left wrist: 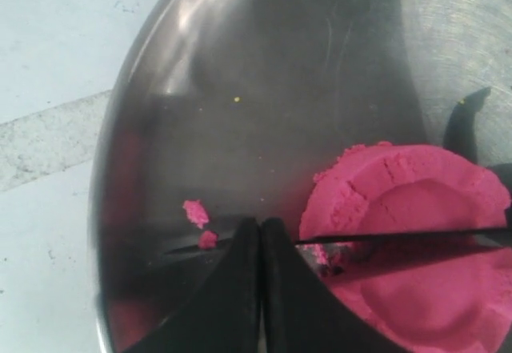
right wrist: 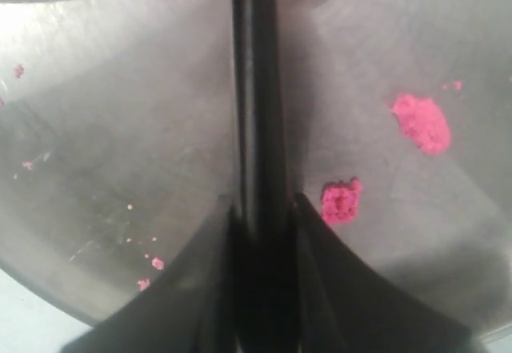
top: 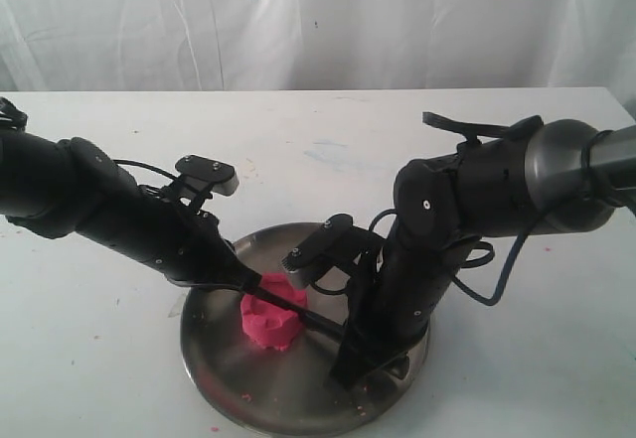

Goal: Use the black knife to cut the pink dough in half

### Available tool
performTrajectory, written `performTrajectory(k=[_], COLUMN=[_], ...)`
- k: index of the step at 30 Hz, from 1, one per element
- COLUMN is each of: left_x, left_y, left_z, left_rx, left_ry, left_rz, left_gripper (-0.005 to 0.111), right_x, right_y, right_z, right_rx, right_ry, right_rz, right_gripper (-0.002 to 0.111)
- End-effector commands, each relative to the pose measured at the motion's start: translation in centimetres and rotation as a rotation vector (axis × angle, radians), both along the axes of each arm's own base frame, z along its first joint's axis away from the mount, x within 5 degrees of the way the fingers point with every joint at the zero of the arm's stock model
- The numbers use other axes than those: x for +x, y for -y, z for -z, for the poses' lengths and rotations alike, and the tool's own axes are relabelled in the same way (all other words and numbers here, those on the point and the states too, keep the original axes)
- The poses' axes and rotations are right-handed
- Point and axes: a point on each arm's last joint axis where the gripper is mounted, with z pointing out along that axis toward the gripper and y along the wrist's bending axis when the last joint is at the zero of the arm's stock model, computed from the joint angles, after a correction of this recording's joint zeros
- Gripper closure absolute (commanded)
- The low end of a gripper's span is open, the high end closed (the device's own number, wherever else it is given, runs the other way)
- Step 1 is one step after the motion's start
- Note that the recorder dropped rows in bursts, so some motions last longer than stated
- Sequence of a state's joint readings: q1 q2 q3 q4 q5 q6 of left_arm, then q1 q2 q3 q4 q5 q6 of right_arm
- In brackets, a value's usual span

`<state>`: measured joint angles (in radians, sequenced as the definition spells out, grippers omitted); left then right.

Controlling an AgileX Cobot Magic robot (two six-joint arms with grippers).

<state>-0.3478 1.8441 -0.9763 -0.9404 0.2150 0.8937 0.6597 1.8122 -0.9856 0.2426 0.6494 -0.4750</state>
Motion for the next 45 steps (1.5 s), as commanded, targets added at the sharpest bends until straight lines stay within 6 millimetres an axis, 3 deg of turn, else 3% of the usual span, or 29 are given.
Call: performTrajectory(k=[1, 8, 24, 30, 38, 45], left_x=[-0.4, -0.4, -0.4, 0.1, 0.0, 0.0], left_y=[0.2, 0.2, 0.2, 0.8, 0.8, 0.8], left_z=[0.8, 0.8, 0.8, -1.0, -1.1, -1.1], left_rx=[0.000, 0.000, 0.000, -0.046, -0.050, -0.052], left_ry=[-0.040, -0.040, -0.039, -0.018, -0.023, -0.027], left_rz=[0.016, 0.016, 0.014, 0.052, 0.058, 0.056], left_gripper=[0.107, 0.107, 0.107, 0.107, 0.107, 0.107], right_x=[0.3, 0.4, 0.5, 0.5, 0.4, 0.3], right_y=[-0.3, -0.4, -0.4, -0.4, -0.4, -0.4], right_z=[-0.3, 1.2, 1.1, 1.1, 0.8, 0.8], right_rx=[0.037, 0.012, 0.017, 0.016, 0.013, 0.005], right_ry=[0.036, 0.007, 0.011, 0.010, 0.000, -0.005], right_rz=[0.022, 0.023, 0.028, 0.026, 0.022, 0.001], right_gripper=[0.108, 0.108, 0.108, 0.108, 0.108, 0.095])
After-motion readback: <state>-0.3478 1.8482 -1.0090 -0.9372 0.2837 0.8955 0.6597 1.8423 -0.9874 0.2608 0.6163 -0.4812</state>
